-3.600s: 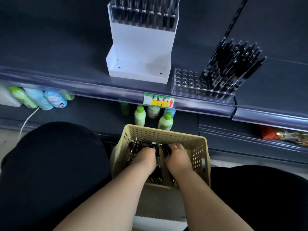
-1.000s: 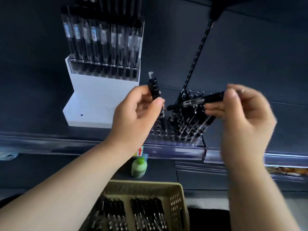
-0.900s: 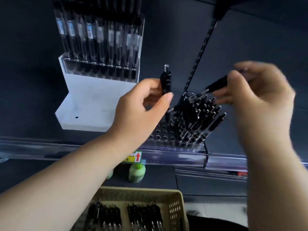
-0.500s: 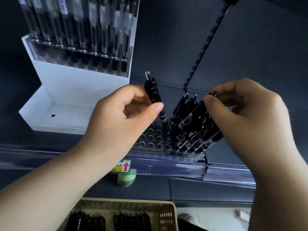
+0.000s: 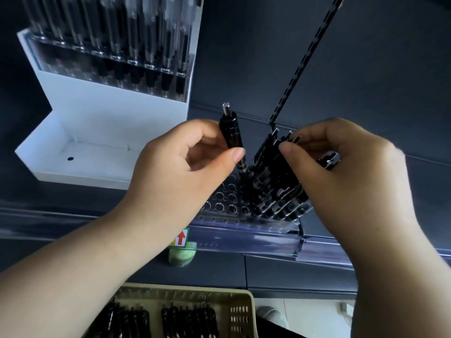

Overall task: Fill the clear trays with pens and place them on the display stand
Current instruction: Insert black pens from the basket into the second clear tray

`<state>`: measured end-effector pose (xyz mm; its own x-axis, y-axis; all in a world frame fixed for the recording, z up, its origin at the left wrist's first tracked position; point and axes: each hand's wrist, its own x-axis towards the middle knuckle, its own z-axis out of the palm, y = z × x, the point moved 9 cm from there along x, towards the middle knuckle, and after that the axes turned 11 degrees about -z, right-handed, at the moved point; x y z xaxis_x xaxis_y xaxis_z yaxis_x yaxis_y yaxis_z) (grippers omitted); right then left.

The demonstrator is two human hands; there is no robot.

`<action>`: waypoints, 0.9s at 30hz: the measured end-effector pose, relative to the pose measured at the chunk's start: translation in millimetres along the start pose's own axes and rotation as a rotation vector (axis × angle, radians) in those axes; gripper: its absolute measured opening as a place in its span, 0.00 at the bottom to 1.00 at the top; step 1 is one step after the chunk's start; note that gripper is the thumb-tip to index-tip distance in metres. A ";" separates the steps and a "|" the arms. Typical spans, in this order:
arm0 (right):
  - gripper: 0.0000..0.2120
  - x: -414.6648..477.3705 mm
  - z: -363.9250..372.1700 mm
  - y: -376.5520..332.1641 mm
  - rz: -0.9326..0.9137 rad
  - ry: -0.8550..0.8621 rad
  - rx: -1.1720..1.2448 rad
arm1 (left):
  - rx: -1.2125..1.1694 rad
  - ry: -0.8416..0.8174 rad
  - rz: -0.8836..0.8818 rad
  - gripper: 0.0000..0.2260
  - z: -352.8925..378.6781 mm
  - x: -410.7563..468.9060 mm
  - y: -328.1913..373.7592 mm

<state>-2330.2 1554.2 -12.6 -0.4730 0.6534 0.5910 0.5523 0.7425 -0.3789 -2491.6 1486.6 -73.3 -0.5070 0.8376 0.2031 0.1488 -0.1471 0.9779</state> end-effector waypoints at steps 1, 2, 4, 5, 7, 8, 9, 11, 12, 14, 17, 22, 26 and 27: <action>0.02 -0.2 1.8 -2.3 -0.023 -0.012 -0.036 | 0.005 0.003 -0.001 0.06 -0.3 0.0 0.1; 0.02 -0.4 3.5 -4.2 -0.049 -0.023 -0.075 | 0.009 0.009 0.000 0.06 -0.9 0.1 0.5; 0.02 -1.5 7.2 -4.2 -0.070 -0.038 -0.123 | 0.007 0.025 -0.002 0.05 -2.8 0.8 1.2; 0.02 -1.9 9.1 -2.8 -0.065 -0.044 -0.131 | 0.007 0.032 -0.005 0.05 -3.6 1.3 1.5; 0.03 -2.1 11.5 0.0 -0.056 -0.040 -0.142 | 0.017 0.040 -0.007 0.05 -3.5 2.2 1.8; 0.03 -1.8 11.7 0.6 -0.059 -0.028 -0.149 | 0.018 0.040 -0.006 0.05 -2.8 2.3 1.8; 0.04 -1.3 11.7 0.9 -0.065 -0.015 -0.154 | 0.015 0.038 -0.005 0.05 -2.1 2.4 2.0; 0.05 0.0 12.6 1.0 -0.078 -0.002 -0.165 | 0.017 0.031 0.007 0.05 0.1 1.3 3.4; 0.06 0.6 13.3 1.1 -0.085 0.003 -0.171 | 0.028 0.026 0.025 0.05 1.4 0.1 5.3; 0.07 1.6 14.4 1.9 -0.089 0.017 -0.177 | 0.063 0.017 0.079 0.05 3.8 -3.3 11.2; 0.07 2.2 15.9 4.0 -0.086 0.040 -0.177 | 0.147 -0.010 0.165 0.07 10.0 -7.8 17.8; 0.12 2.8 13.6 3.2 -0.091 0.062 -0.169 | 0.161 -0.041 0.172 0.06 21.8 -8.3 9.0; 0.15 2.3 2.7 2.3 -0.094 0.128 -0.136 | 0.177 -0.032 0.161 0.06 29.3 -8.1 4.1; 0.15 1.9 -1.0 2.4 -0.092 0.152 -0.131 | 0.168 -0.025 0.151 0.06 29.6 -7.4 2.8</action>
<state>-2329.1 1557.0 -11.6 -0.4221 0.5466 0.7232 0.6007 0.7662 -0.2284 -2462.3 1495.6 -73.5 -0.4474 0.8259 0.3432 0.3621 -0.1836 0.9139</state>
